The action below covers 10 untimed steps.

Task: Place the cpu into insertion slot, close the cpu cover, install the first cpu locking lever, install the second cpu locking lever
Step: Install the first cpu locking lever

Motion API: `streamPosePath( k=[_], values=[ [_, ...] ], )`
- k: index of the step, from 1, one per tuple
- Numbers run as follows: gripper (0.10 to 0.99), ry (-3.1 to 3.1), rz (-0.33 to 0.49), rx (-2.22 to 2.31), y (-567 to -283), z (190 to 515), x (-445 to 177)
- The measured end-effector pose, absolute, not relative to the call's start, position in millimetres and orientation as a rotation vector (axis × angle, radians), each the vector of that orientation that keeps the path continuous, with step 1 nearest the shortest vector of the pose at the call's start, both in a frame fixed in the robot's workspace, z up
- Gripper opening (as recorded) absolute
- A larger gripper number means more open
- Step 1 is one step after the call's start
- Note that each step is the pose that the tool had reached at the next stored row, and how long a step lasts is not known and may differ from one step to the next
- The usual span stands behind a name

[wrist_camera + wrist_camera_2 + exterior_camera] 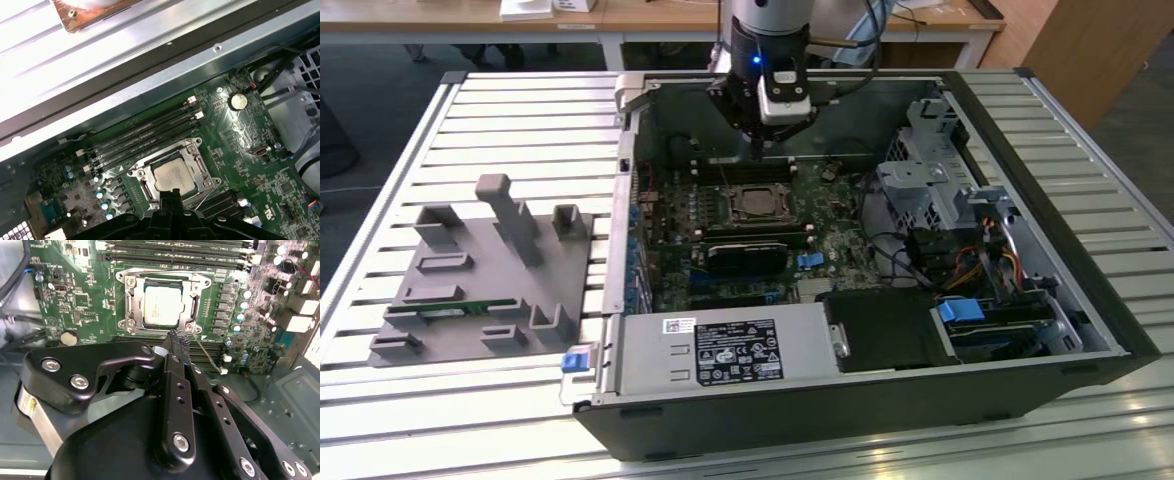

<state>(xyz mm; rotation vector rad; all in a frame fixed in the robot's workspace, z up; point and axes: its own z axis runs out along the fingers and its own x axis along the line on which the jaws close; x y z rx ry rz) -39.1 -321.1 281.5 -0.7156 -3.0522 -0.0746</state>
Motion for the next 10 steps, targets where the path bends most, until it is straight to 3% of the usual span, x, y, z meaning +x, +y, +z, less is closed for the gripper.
streamPosePath(
  k=[10],
  values=[
    [0.106, -3.083, -0.074, -0.557, -321.3, 281.5, -39.1]
  ],
)
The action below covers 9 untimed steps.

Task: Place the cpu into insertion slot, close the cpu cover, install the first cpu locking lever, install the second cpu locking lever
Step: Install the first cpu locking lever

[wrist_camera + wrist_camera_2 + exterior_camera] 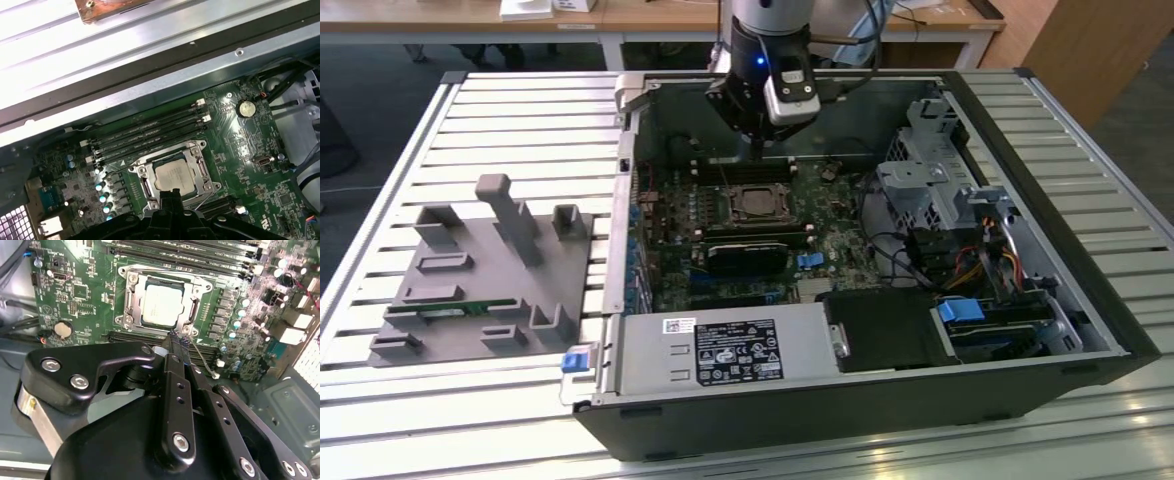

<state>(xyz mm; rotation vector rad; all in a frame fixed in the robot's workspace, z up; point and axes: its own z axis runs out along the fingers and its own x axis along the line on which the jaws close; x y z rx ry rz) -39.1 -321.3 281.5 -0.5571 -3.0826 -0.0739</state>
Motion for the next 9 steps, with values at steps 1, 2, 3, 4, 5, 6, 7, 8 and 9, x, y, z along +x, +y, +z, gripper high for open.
streamPosePath(
  k=[1, 2, 3, 4, 5, 6, 7, 8, 9],
  values=[
    [0.106, -3.085, -0.074, -0.542, -321.4, 281.5, -39.1],
    [0.106, -3.087, -0.074, -0.529, -321.5, 281.4, -39.1],
    [0.106, -3.089, -0.074, -0.516, -321.6, 281.4, -39.1],
    [0.106, -3.091, -0.074, -0.503, -321.6, 281.4, -39.1],
    [0.106, -3.093, -0.074, -0.490, -321.6, 281.5, -39.1],
    [0.106, -3.095, -0.073, -0.477, -321.7, 281.5, -39.2],
    [0.106, -3.097, -0.073, -0.464, -321.7, 281.5, -39.1],
    [0.106, -3.098, -0.073, -0.451, -321.7, 281.5, -39.1],
    [0.106, -3.100, -0.073, -0.439, -321.8, 281.5, -39.2]
  ],
)
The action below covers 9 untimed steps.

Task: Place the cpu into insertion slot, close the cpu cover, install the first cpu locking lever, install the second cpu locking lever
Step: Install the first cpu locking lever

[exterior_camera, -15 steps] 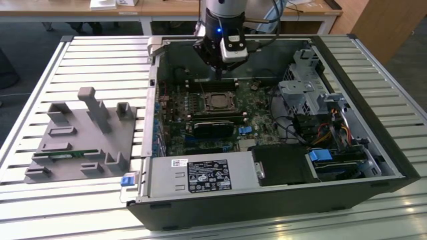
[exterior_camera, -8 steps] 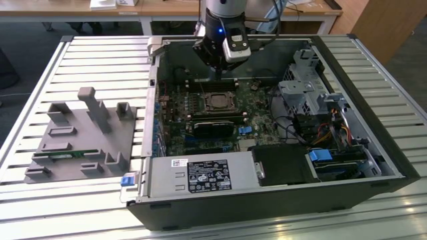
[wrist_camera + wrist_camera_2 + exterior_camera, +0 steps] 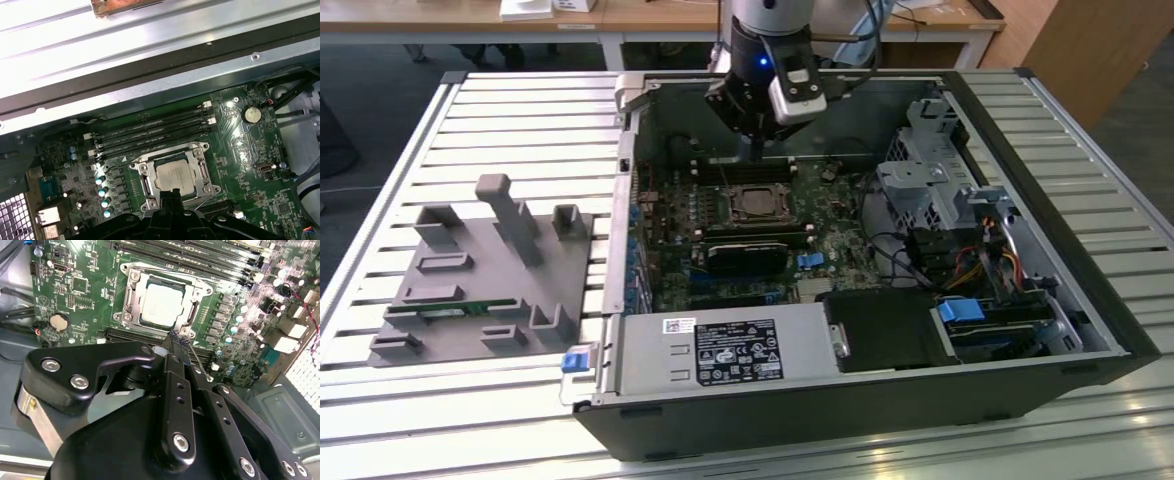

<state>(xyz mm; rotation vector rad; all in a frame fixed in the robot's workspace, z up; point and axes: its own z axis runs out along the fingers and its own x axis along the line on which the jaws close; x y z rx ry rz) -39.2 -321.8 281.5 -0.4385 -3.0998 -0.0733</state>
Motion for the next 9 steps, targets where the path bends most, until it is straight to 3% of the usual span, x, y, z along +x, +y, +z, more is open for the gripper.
streamPosePath(
  k=[9],
  values=[
    [0.106, -3.111, -0.073, -0.335, -322.1, 281.5, -39.1]
  ],
)
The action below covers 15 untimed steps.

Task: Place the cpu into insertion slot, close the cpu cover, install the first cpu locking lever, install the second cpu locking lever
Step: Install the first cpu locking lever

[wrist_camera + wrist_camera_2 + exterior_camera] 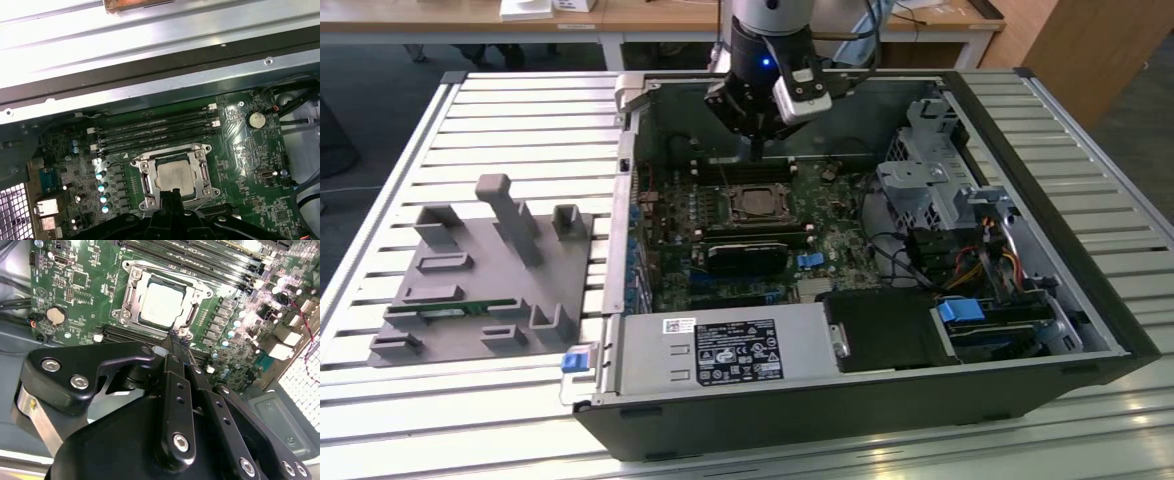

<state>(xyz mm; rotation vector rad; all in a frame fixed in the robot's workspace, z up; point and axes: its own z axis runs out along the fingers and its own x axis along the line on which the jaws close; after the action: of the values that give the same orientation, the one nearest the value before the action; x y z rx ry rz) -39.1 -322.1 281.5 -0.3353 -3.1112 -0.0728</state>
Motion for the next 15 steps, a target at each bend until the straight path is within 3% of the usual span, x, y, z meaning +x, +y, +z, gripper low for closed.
streamPosePath(
  k=[15],
  values=[
    [0.106, -3.123, -0.072, -0.144, -322.3, 281.5, -39.1]
  ],
)
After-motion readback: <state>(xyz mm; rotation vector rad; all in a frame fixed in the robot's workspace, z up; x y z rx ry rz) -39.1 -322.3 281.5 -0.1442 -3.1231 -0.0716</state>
